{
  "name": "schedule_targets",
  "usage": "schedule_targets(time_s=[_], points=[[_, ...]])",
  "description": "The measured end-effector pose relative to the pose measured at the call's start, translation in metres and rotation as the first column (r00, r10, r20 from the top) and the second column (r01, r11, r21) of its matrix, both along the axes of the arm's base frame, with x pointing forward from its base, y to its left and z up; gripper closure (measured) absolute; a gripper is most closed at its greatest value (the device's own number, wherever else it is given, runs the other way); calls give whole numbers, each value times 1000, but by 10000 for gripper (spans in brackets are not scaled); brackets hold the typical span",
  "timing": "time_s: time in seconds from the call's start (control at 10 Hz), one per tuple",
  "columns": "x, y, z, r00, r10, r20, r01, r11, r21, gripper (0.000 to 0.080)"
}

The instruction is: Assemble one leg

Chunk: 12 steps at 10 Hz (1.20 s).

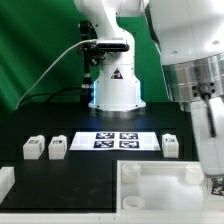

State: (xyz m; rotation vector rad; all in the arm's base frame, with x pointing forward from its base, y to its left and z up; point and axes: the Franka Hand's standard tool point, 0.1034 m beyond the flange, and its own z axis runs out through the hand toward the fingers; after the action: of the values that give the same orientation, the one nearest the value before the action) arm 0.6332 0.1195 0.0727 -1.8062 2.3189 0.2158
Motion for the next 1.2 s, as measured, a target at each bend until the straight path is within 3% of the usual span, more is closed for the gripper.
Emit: schedule_targets(time_s=[0.1, 0.2, 0.3, 0.4, 0.6, 0.8, 0.9, 1.0, 1.1, 1.2], points=[[0, 0, 0, 999, 35, 8, -35, 999, -2, 475], [-1, 1, -1, 996, 86, 19, -86, 996, -6, 300], [-6, 4, -4, 983, 183, 34, -183, 983, -16, 300], [-8, 5, -7, 941, 331, 62, -330, 943, -35, 183], [-10, 4, -9, 772, 625, 113, -618, 780, -94, 160], [-10, 2, -9, 648, 750, 135, -739, 661, -127, 151], [-10, 1, -8, 568, 812, 135, -799, 583, -147, 151], [-5, -5, -4, 338, 936, 96, -914, 351, -204, 151], [1, -7, 0, 174, 983, 65, -951, 185, -247, 151], [3, -5, 1, 77, 996, 40, -958, 85, -273, 151]])
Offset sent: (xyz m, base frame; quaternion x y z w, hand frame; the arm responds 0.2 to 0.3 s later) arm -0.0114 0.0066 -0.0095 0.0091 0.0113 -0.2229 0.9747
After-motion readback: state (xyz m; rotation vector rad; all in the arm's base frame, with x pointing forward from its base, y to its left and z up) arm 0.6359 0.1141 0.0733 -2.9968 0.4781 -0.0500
